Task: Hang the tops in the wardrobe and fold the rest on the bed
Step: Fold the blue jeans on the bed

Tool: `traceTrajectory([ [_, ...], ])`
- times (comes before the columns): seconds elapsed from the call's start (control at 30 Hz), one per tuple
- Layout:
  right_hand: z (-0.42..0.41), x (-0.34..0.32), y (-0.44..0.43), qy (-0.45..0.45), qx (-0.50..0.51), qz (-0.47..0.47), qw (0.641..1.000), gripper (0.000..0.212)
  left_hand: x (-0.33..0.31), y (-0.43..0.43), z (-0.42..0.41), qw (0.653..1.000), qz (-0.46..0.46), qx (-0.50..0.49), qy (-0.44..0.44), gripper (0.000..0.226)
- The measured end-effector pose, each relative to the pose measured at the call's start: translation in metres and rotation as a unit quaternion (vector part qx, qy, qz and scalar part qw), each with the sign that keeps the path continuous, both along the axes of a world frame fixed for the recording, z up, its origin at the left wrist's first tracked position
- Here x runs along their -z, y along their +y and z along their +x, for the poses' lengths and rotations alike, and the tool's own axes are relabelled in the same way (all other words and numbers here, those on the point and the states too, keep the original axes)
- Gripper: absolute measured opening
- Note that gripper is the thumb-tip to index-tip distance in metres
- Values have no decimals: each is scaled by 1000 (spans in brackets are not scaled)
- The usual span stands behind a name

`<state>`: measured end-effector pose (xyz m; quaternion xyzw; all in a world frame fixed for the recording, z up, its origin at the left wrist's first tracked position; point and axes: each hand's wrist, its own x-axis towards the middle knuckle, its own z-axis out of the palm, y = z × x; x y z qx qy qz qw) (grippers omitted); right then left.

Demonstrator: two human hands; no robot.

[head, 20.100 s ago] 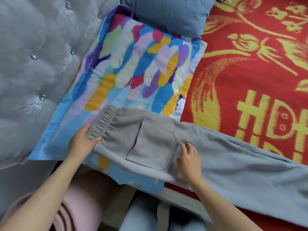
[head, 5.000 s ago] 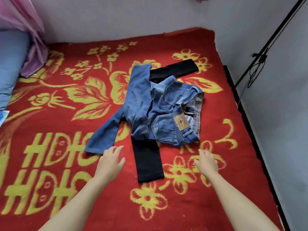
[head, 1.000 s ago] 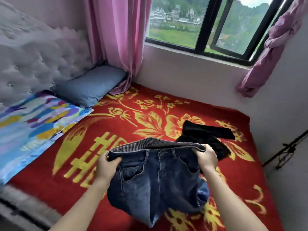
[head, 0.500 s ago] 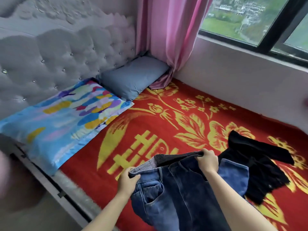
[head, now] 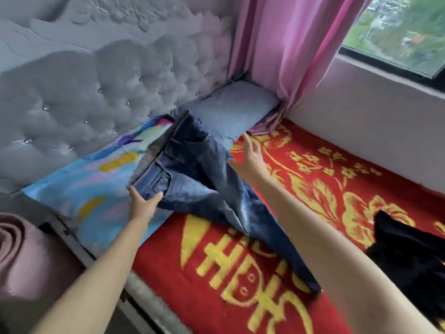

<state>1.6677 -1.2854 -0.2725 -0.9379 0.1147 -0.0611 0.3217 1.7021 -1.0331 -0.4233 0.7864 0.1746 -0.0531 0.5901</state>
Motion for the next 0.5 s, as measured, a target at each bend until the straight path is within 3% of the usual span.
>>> traceTrajectory([
  [0.2, -92, 113, -39, 244, 111, 54, 962, 69, 56, -23, -67, 987, 45, 66, 140, 81],
  [0.5, -199, 163, -107, 322, 216, 69, 919, 61, 60, -75, -123, 965, 93, 162, 181, 71],
])
